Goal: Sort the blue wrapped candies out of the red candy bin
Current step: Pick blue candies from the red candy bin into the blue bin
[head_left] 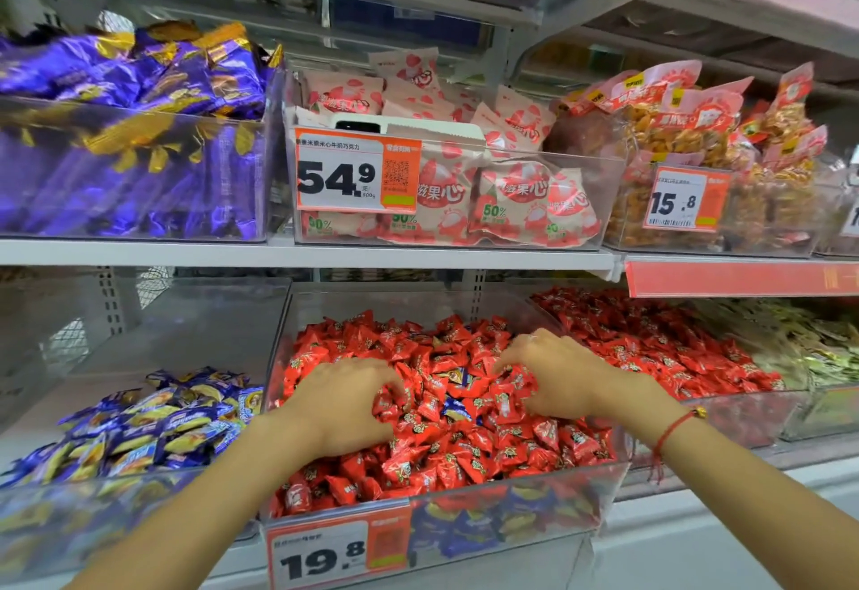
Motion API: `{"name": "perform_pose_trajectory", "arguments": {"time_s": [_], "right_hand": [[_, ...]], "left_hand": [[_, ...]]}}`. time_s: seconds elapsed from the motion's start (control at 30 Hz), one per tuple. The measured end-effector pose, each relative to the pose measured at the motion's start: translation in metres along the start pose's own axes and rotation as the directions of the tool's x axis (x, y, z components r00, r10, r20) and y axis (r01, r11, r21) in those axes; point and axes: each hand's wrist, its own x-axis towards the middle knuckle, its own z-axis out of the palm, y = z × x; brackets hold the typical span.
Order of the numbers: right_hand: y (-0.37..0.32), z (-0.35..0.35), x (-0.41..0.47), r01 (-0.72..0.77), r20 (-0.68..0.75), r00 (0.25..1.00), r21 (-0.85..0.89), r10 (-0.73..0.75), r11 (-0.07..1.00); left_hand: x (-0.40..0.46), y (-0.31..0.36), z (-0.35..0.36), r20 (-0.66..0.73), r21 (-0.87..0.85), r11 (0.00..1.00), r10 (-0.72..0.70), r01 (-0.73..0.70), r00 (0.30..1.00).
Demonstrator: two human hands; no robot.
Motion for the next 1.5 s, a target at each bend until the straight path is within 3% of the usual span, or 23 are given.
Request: {"name": "perform_pose_trajectory", "arguments": {"time_s": [0.07,0.13,0.2,0.27,0.37,0.5,0.57,0.67,0.77,0.83,0.9,1.0,1.03,1.07,1.13,1.17,1.23,1.3,1.37,1.5], "right_hand": [[-0.017,-0.001,0.006,0.070,-0.065,0.996,0.190,-0.059,0.979],[-0.036,0.011,0.016,0.096,-0.067,0.994,0.257,-0.081,0.962],[-0.048,0.028,0.027,0.051,-0.026,0.998,0.102,-0.048,0.994],[-0.047,0.038,0.033,-0.028,-0.009,1.000,-0.031,0.027,0.999],[-0.040,0.040,0.036,-0.098,0.014,0.995,-0.035,0.098,0.995],[-0.032,0.039,0.031,-0.116,0.027,0.993,0.005,0.116,0.993],[-0.027,0.041,0.025,-0.136,-0.013,0.990,0.163,0.140,0.977],[-0.032,0.040,0.018,-0.094,-0.150,0.963,0.589,0.223,0.803],[-0.057,0.024,0.010,0.075,-0.221,0.942,0.872,0.252,0.483],[-0.076,0.013,0.004,0.172,-0.242,0.947,0.938,0.213,0.300],[-0.088,0.008,-0.001,0.229,-0.264,0.953,0.949,0.148,0.215],[-0.086,0.010,0.002,0.200,-0.212,0.975,0.970,0.072,0.140],[-0.079,0.013,0.009,0.190,-0.213,0.971,0.964,0.110,0.186],[-0.072,0.019,0.018,0.170,-0.234,0.953,0.939,0.194,0.299],[-0.053,0.027,0.034,0.057,-0.325,0.885,0.785,0.332,0.617],[-0.045,0.032,0.043,0.005,-0.349,0.883,0.677,0.315,0.736],[-0.037,0.045,0.057,-0.067,-0.220,0.959,0.431,0.176,0.900],[-0.038,0.053,0.064,-0.120,-0.085,0.987,0.156,0.135,0.980],[-0.043,0.054,0.065,-0.149,-0.150,0.977,0.025,0.151,0.989],[-0.047,0.052,0.062,-0.139,-0.167,0.973,0.134,0.161,0.981]], "left_hand": [[0.005,0.006,0.001,-0.017,-0.026,0.999,0.040,-0.040,0.999],[0.008,0.011,0.007,0.097,0.021,0.998,0.057,-0.060,0.994],[0.008,0.009,0.012,0.173,0.107,0.994,0.011,-0.030,0.985],[0.007,0.002,0.013,0.142,0.168,0.986,-0.028,0.004,0.989],[0.001,-0.004,0.013,0.116,0.165,0.985,-0.060,0.040,0.991],[-0.016,0.005,0.010,-0.063,-0.020,0.999,-0.044,0.043,0.997],[-0.025,0.010,0.009,-0.210,-0.160,0.987,-0.058,0.025,0.976],[-0.031,0.013,0.011,-0.396,-0.344,0.939,-0.161,0.016,0.904],[-0.024,0.017,0.017,-0.380,-0.591,0.807,-0.283,0.005,0.881],[-0.021,0.020,0.019,-0.305,-0.737,0.674,-0.277,-0.041,0.911],[-0.020,0.023,0.021,-0.300,-0.805,0.583,-0.244,-0.108,0.922],[-0.020,0.022,0.022,-0.367,-0.845,0.511,-0.340,-0.158,0.866],[-0.021,0.022,0.023,-0.372,-0.850,0.508,-0.386,-0.142,0.844],[-0.022,0.022,0.025,-0.371,-0.850,0.513,-0.417,-0.122,0.830],[-0.023,0.022,0.027,-0.386,-0.827,0.553,-0.431,-0.099,0.816],[-0.023,0.021,0.028,-0.395,-0.801,0.593,-0.425,-0.079,0.814],[-0.024,0.021,0.027,-0.406,-0.746,0.664,-0.407,-0.040,0.818],[-0.026,0.022,0.026,-0.420,-0.702,0.713,-0.401,-0.011,0.814],[-0.029,0.023,0.026,-0.428,-0.674,0.738,-0.404,0.012,0.809],[-0.030,0.025,0.024,-0.454,-0.644,0.765,-0.403,0.020,0.794]]}}
